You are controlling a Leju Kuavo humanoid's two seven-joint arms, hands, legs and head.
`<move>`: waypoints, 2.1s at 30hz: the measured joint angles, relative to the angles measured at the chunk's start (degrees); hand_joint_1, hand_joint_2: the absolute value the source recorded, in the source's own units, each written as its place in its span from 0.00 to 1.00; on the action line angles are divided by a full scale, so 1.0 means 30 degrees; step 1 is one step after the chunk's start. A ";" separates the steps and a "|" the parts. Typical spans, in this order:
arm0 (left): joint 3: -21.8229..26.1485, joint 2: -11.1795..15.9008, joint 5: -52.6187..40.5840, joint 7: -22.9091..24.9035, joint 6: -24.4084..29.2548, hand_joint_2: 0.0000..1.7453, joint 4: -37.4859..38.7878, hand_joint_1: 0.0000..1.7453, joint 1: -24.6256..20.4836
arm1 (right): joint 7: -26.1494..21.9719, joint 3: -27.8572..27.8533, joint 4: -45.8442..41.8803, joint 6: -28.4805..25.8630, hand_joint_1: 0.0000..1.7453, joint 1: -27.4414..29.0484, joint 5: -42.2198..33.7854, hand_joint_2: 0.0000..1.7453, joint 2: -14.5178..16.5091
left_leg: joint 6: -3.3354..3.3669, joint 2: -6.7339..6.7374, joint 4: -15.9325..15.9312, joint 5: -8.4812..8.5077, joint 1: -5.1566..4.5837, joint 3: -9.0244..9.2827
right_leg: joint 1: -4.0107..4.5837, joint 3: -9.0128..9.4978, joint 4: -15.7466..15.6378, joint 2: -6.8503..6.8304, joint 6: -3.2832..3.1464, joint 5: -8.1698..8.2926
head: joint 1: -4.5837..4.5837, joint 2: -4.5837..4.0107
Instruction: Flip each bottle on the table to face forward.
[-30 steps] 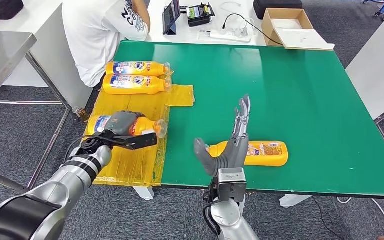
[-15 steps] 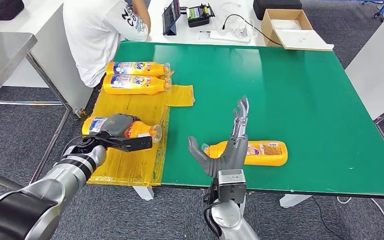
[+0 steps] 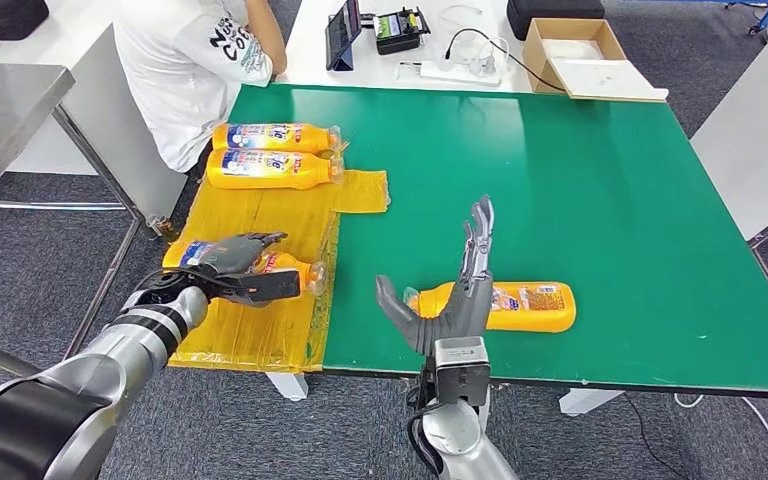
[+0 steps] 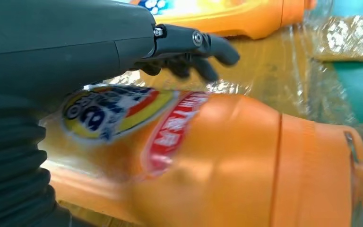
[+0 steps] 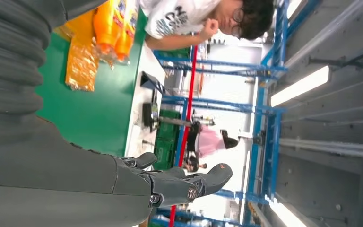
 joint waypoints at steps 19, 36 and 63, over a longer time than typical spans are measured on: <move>0.2215 -0.0170 0.3711 -0.2034 -0.4584 0.00 0.0009 0.00 -0.0183 | 0.0000 -0.0038 0.1965 0.1335 0.00 -0.0761 0.0361 1.00 0.0342 | 0.0003 -0.0002 0.0000 0.0005 0.0000 0.0032 | 0.0000 0.0041 0.0001 -0.0005 0.0000 0.0000 | 0.0000 0.0000; 0.7145 -0.1555 0.9231 -0.5368 -0.0052 0.00 -0.1138 0.00 0.1590 | 0.0000 -0.0051 0.3191 0.1470 0.00 -0.0870 0.0971 1.00 0.0392 | 0.0003 -0.0001 0.0000 0.0004 0.0000 0.0011 | 0.0002 0.0005 -0.0001 -0.0003 0.0000 -0.0001 | 0.0000 0.0000; 0.7476 -0.3427 1.7609 -0.7235 0.7112 1.00 -1.5062 0.00 1.0350 | 0.9894 -0.3143 0.2851 0.9703 0.00 -0.1357 1.0788 1.00 -0.7457 | 0.0176 -0.0104 0.0010 -0.0055 -0.0108 0.0070 | -0.0109 0.0140 -0.0112 -0.0087 0.0145 -0.0074 | -0.0097 0.0000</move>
